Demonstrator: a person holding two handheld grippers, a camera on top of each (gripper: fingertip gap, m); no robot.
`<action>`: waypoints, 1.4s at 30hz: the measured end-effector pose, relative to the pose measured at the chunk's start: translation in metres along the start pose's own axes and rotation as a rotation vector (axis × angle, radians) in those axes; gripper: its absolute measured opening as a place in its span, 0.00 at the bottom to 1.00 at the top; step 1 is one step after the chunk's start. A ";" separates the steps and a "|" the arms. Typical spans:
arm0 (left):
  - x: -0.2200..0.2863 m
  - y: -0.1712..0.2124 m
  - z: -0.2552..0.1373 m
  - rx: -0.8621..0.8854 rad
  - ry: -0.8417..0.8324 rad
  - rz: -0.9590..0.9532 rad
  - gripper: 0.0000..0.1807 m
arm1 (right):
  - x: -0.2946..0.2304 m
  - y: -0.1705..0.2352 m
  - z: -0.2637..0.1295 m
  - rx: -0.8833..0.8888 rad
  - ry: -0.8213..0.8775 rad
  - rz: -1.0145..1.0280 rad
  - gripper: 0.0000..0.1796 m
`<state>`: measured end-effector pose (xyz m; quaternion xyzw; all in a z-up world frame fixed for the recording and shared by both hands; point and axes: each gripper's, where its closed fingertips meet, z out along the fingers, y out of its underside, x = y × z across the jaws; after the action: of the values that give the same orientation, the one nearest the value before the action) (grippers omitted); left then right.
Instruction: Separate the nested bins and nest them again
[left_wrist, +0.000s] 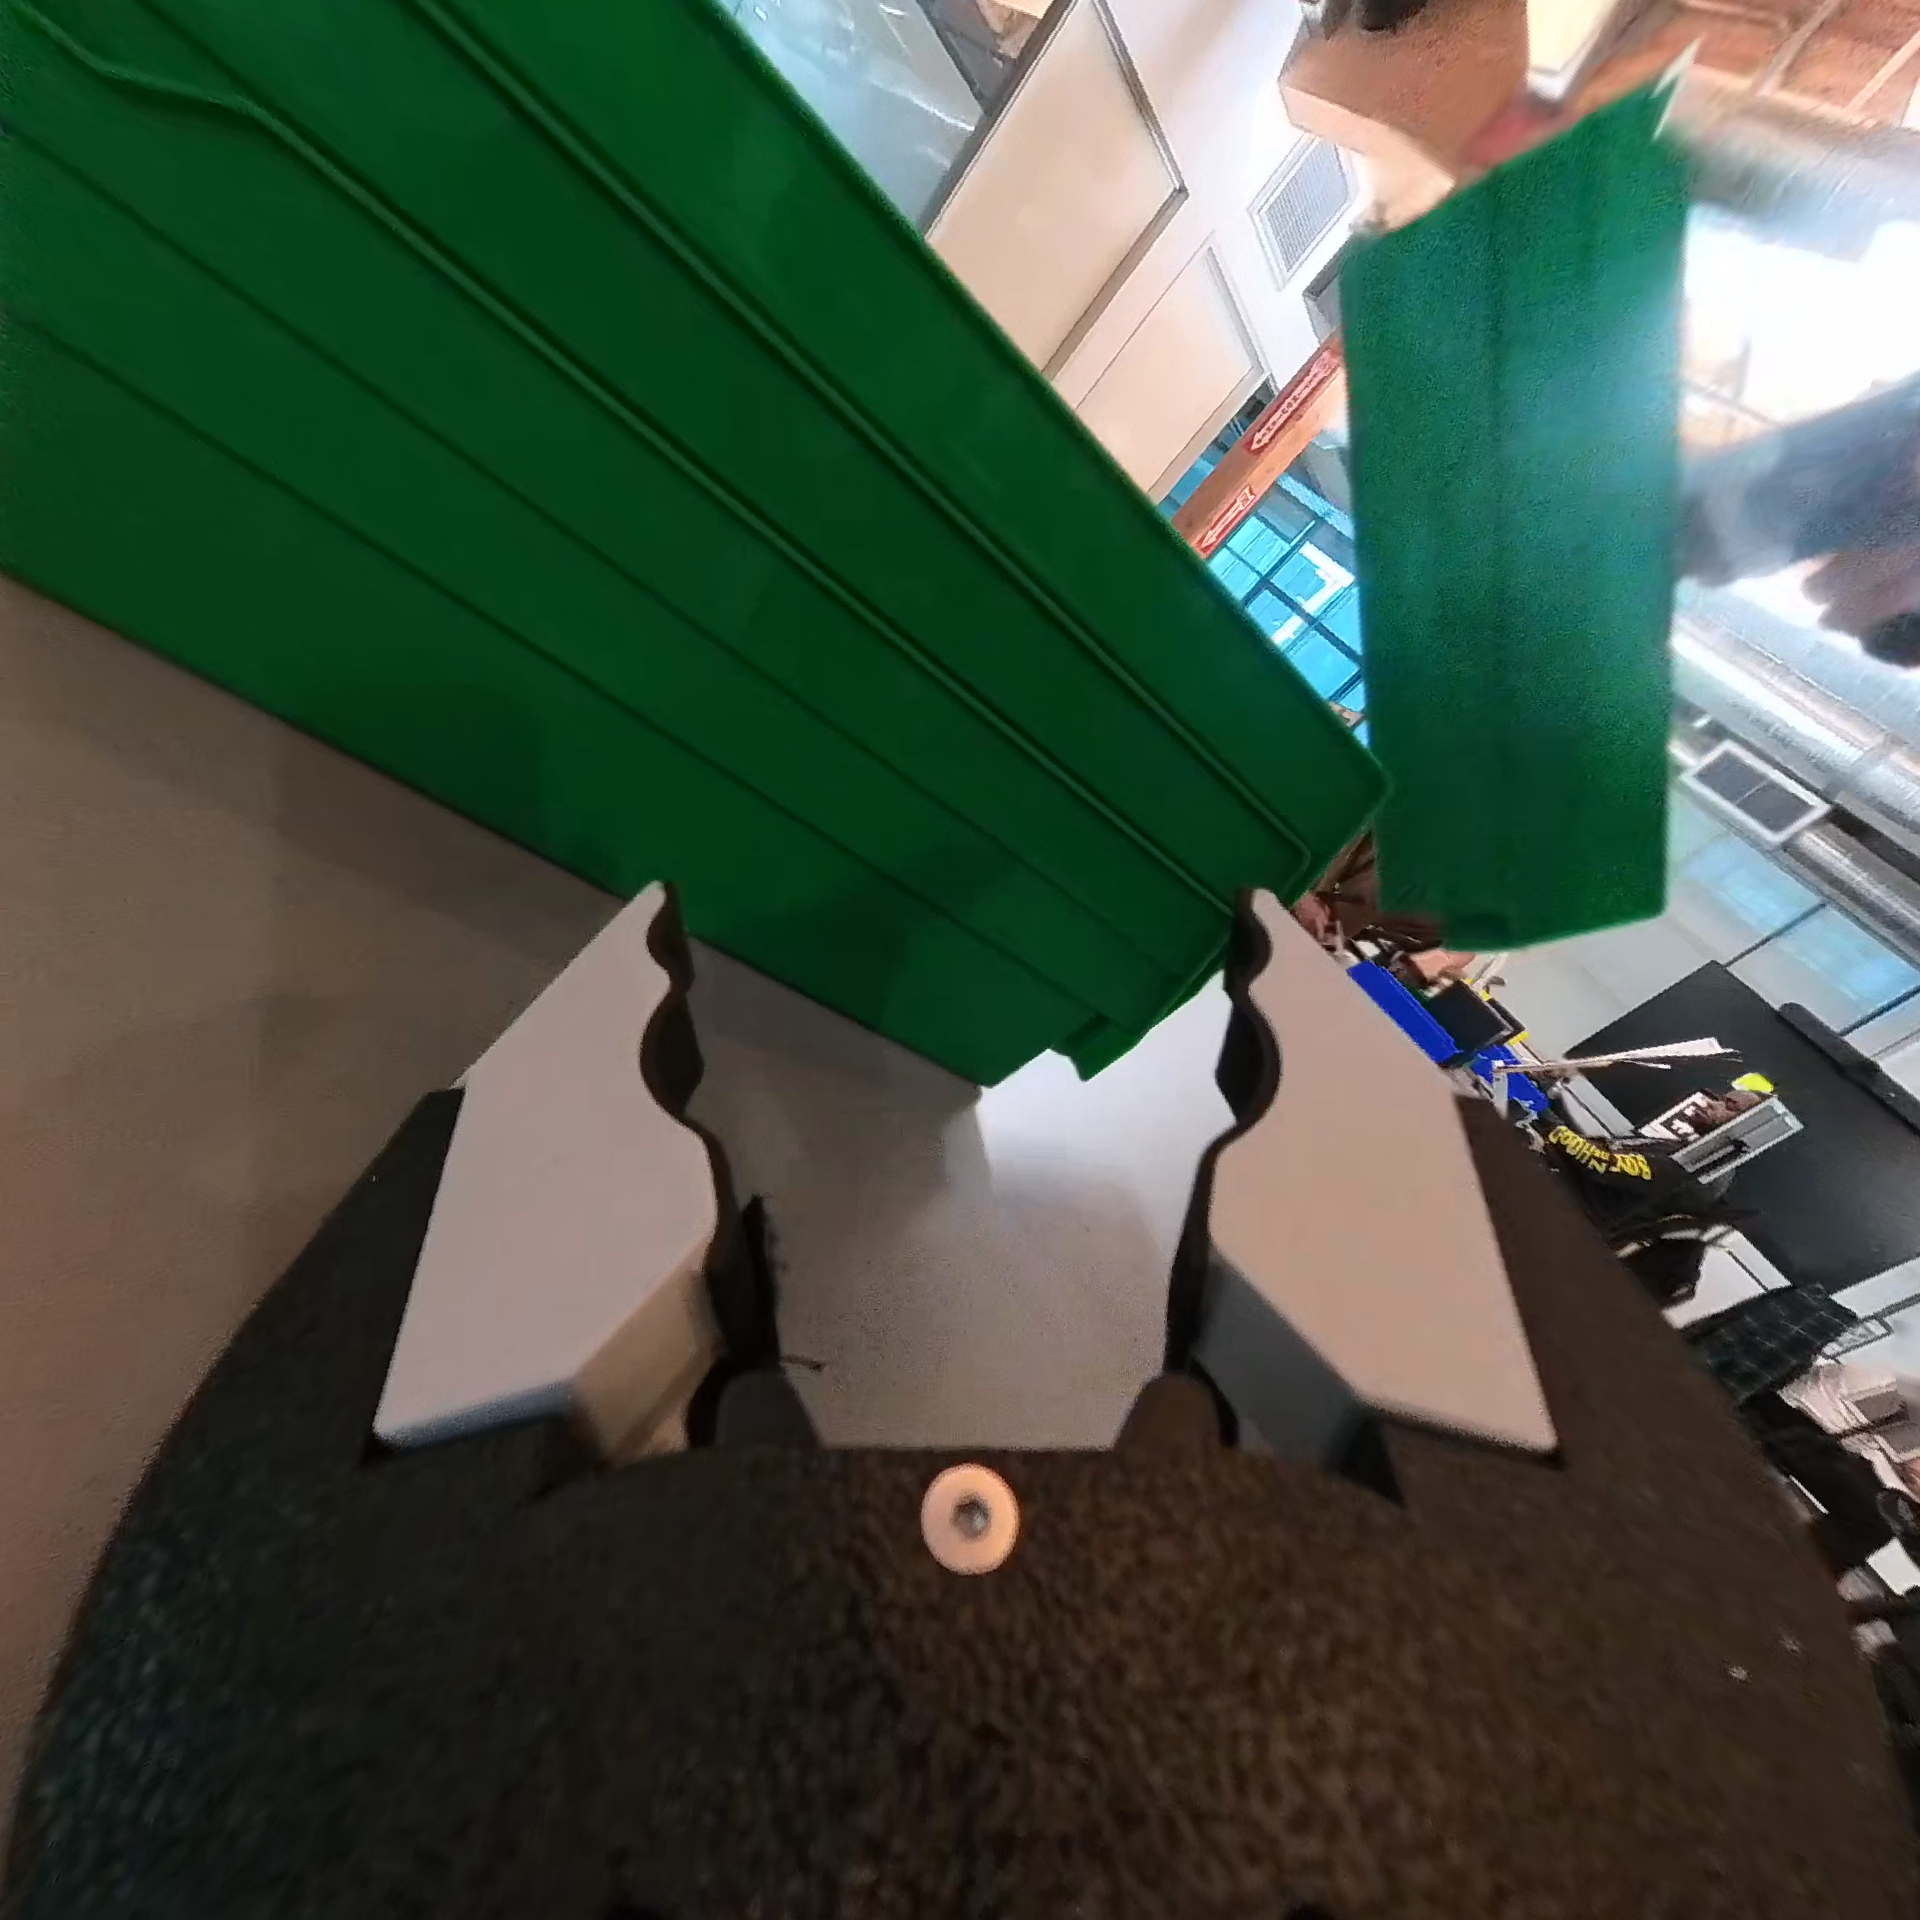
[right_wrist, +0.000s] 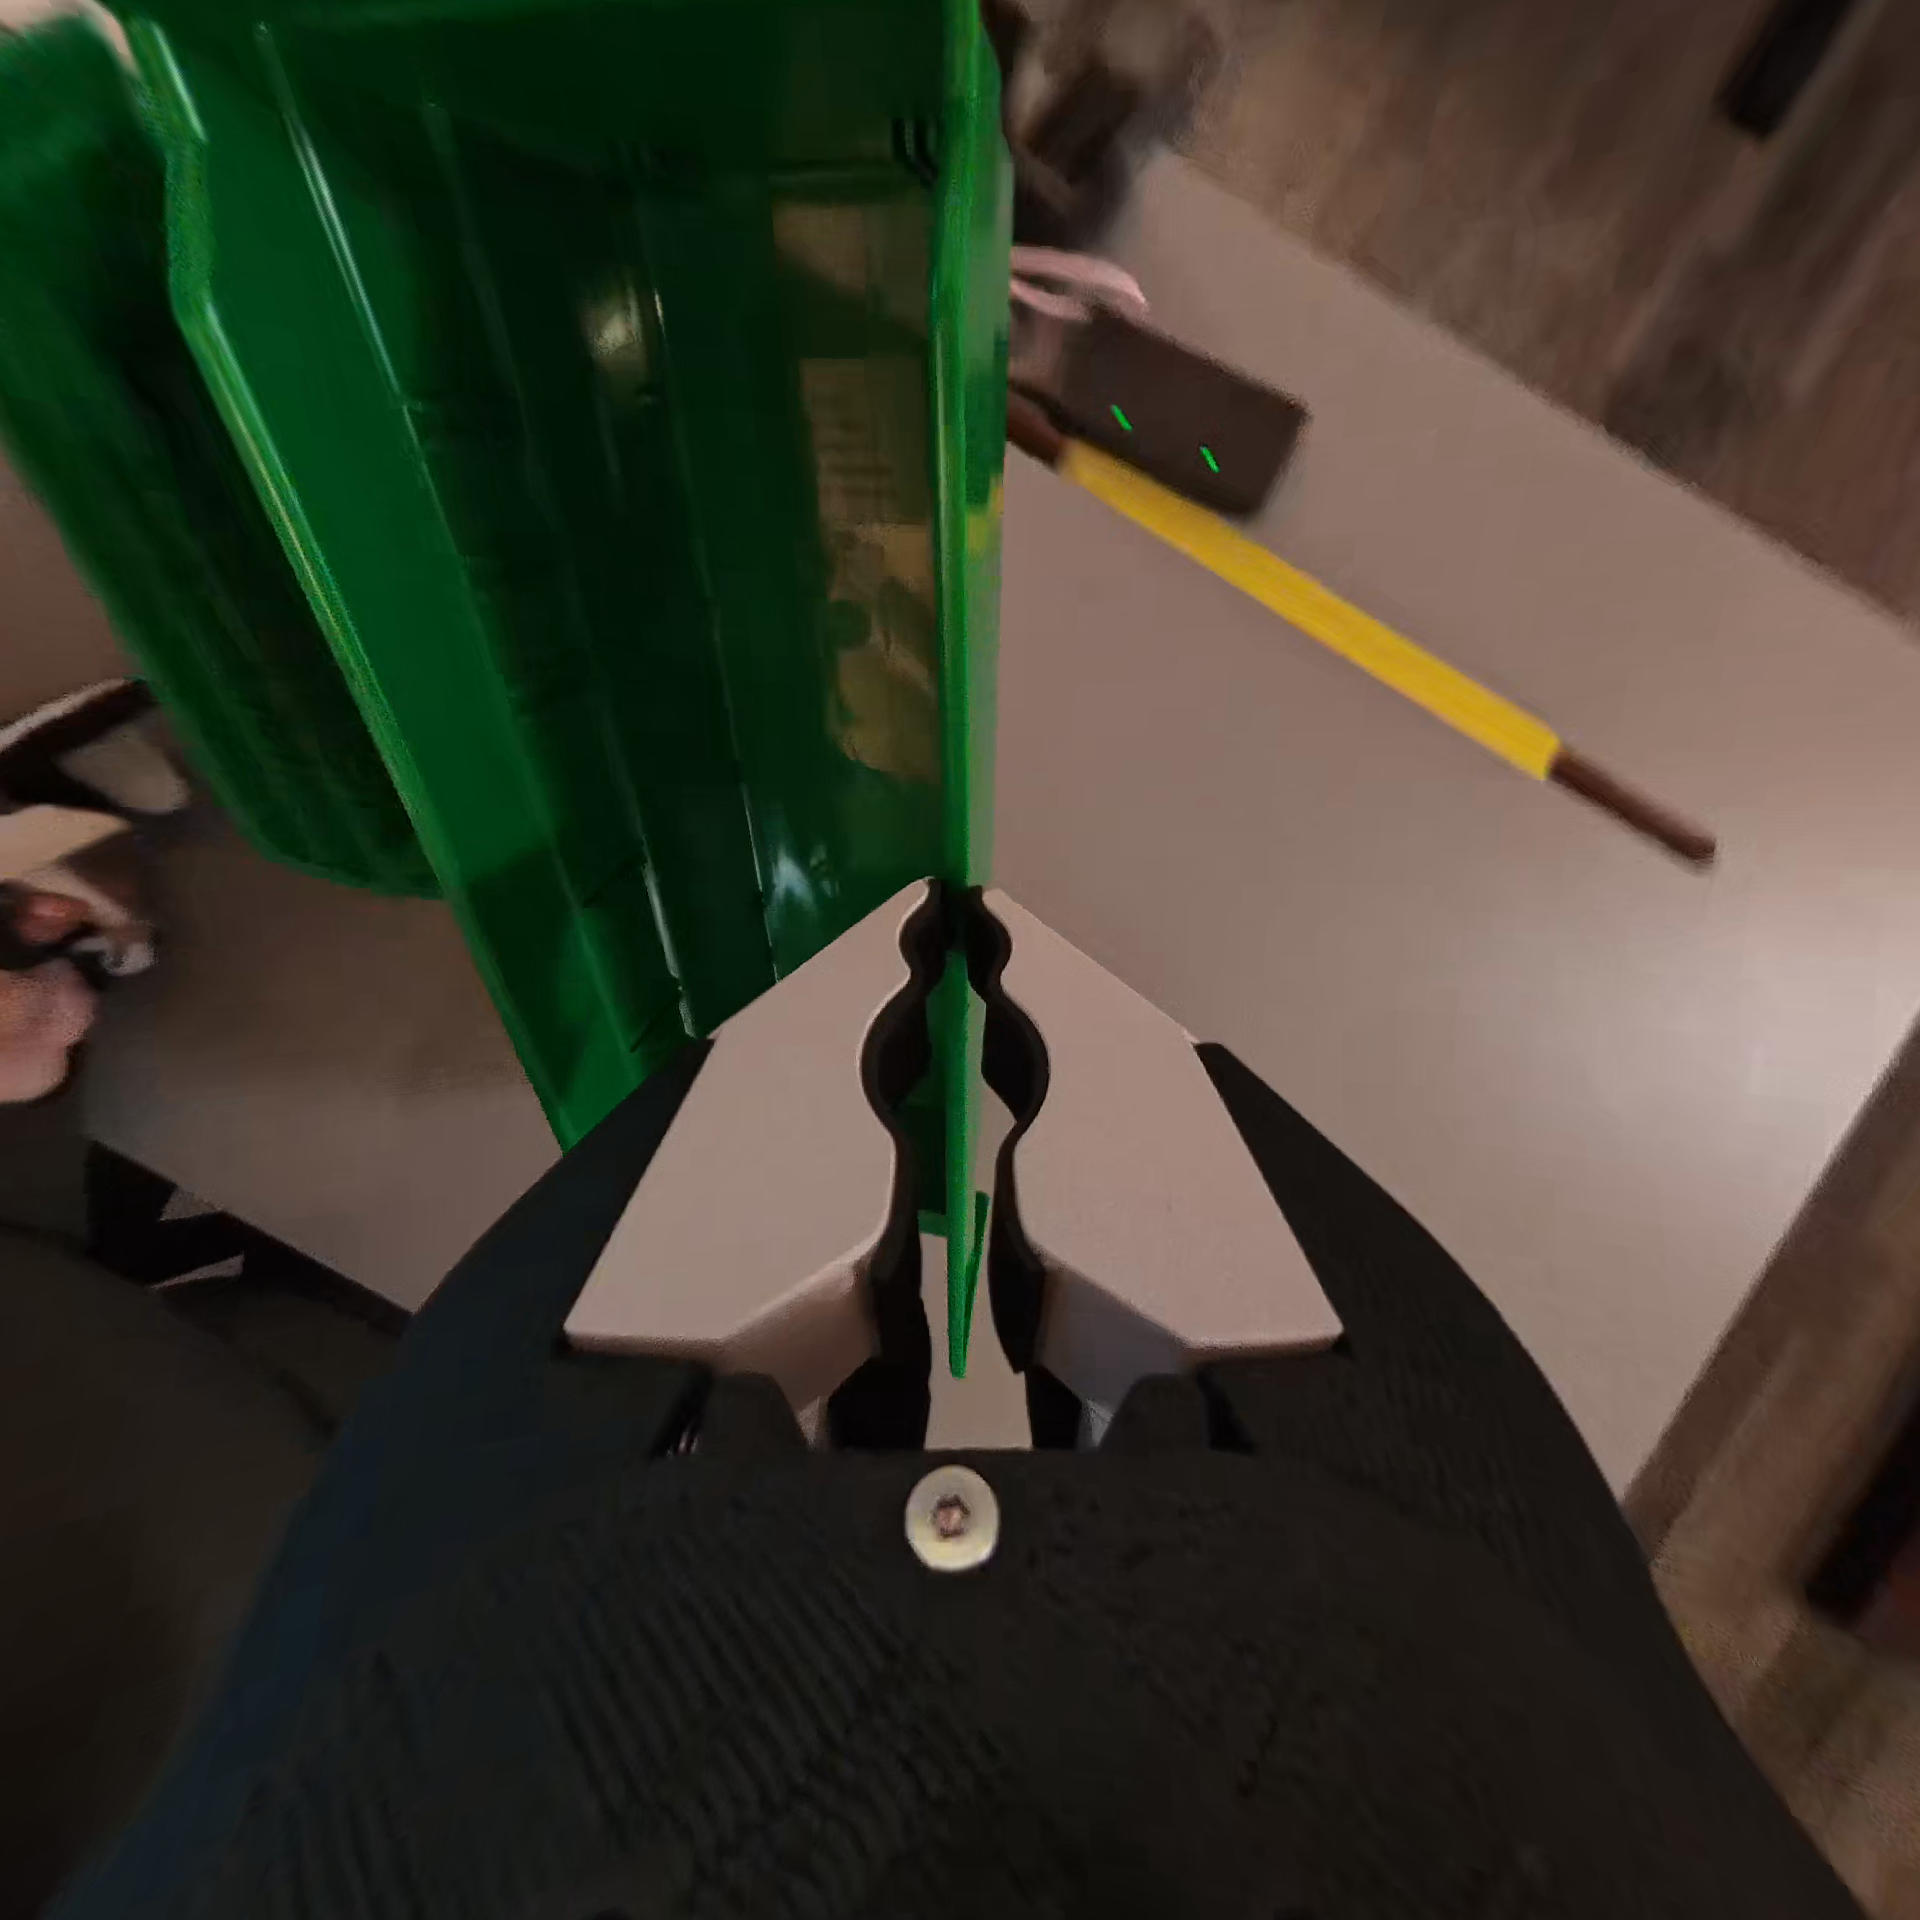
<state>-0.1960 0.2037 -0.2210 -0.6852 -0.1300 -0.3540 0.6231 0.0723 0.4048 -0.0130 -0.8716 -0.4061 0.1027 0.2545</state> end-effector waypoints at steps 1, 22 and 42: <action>0.001 0.002 0.001 -0.006 0.002 0.000 0.56 | 0.018 0.019 0.004 -0.029 0.017 0.044 0.01; -0.001 0.003 0.003 -0.010 -0.021 0.020 0.56 | 0.214 0.263 0.082 -0.380 0.283 0.503 0.01; -0.002 0.003 0.002 -0.013 -0.029 0.032 0.57 | -0.090 -0.051 0.094 0.216 -0.077 -0.417 0.24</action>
<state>-0.1949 0.2051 -0.2242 -0.6962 -0.1258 -0.3348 0.6224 -0.0551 0.3979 -0.0684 -0.7321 -0.5734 0.1238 0.3462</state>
